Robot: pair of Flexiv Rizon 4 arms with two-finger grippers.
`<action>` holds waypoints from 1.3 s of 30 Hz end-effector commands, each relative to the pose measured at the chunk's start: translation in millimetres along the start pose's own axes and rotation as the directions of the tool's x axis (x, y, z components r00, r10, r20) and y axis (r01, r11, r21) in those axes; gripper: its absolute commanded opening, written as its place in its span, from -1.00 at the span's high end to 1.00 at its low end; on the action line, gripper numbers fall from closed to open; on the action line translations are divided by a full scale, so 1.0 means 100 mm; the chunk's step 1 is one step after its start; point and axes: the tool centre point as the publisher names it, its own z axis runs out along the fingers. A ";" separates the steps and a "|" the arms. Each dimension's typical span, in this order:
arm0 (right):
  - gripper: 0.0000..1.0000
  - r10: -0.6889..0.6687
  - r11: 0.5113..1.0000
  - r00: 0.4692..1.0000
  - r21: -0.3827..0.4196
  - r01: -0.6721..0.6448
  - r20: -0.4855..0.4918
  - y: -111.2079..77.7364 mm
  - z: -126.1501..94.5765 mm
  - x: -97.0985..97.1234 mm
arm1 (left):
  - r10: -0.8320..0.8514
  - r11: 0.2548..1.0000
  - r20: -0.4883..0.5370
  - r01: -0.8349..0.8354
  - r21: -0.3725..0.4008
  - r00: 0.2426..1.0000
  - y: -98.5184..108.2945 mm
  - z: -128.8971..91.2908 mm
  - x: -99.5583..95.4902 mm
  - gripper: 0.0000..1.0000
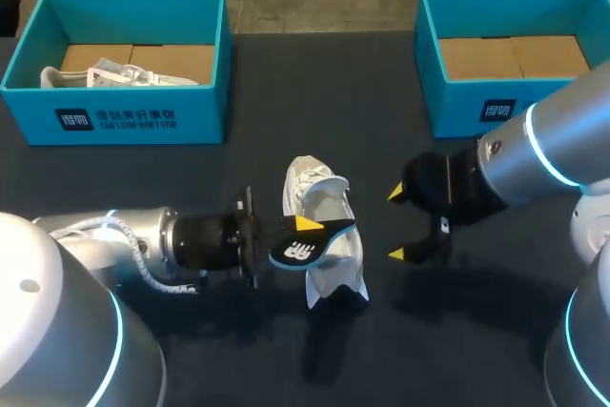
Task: Take the shoe out of the shoebox, open the shoe tongue, remove and reinsert the insole, then place the shoe into the shoebox
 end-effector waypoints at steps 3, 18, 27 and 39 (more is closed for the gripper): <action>-1.00 -0.025 1.000 1.000 0.019 0.025 -0.010 0.08 0.07 0.05 | -0.004 1.000 0.007 0.004 -0.008 1.000 0.08 0.04 0.01 1.00; -1.00 -0.034 0.998 0.999 0.060 0.035 -0.014 0.13 0.19 0.12 | -0.046 0.999 0.014 0.046 0.015 0.999 0.13 0.06 0.08 1.00; -1.00 -0.029 0.998 1.000 0.058 0.030 -0.009 0.13 0.18 0.12 | -0.049 0.999 0.017 0.049 0.020 0.999 0.18 0.14 0.12 1.00; -1.00 -0.029 0.998 1.000 0.058 0.030 -0.009 0.13 0.18 0.12 | -0.046 0.998 0.030 0.047 -0.042 0.999 0.35 0.10 0.16 1.00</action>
